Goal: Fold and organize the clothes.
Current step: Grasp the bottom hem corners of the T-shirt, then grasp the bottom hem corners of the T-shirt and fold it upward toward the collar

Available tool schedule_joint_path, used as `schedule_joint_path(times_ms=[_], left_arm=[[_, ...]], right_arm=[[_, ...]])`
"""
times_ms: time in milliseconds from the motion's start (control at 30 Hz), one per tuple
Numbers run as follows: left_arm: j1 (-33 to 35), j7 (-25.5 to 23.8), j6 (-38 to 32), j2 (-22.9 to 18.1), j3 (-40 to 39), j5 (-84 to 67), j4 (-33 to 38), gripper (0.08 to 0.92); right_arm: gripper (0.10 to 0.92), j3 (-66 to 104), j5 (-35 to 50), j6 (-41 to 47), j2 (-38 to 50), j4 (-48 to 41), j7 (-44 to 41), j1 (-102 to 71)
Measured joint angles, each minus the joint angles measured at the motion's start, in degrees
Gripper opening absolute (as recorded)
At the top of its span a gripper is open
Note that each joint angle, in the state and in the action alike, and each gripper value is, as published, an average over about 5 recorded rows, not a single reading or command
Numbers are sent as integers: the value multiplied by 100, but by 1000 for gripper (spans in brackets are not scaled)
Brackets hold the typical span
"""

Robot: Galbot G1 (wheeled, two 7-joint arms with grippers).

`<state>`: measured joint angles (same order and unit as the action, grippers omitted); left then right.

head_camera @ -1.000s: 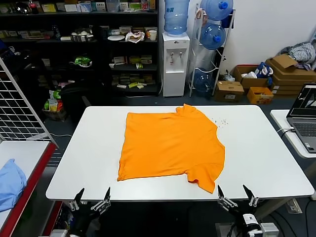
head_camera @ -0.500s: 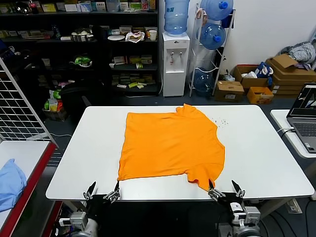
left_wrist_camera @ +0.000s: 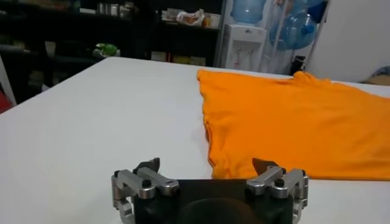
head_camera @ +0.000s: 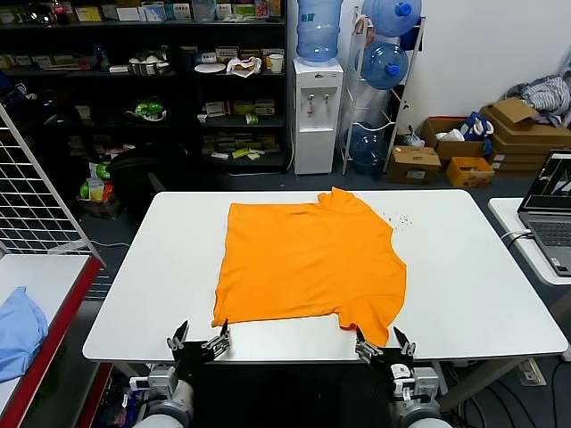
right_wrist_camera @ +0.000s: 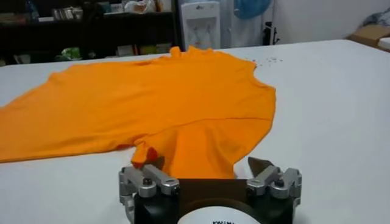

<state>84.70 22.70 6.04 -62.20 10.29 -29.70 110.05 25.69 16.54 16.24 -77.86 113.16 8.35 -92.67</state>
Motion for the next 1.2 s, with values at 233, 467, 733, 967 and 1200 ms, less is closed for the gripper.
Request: schedule_joint_path(times_ms=[233, 467, 733, 967, 1200], left_arm=[[-175, 40, 72, -104, -159, 15, -115, 675], [-259, 34, 76, -157, -265, 22, -206, 476], [-340, 50, 74, -219, -316, 37, -291, 242], [-305, 92, 73, -226, -329, 32, -265, 92], [-176, 187, 102, -148, -322, -62, -92, 92]], right_arm=[[504, -25, -76, -10, -27, -12, 36, -14], [304, -29, -105, -43, -54, -1, 64, -35], [122, -34, -109, -129, -59, 36, 108, -83], [122, -74, -75, -243, -9, 140, 156, -172], [122, -105, -60, -376, 112, 432, 250, -459]])
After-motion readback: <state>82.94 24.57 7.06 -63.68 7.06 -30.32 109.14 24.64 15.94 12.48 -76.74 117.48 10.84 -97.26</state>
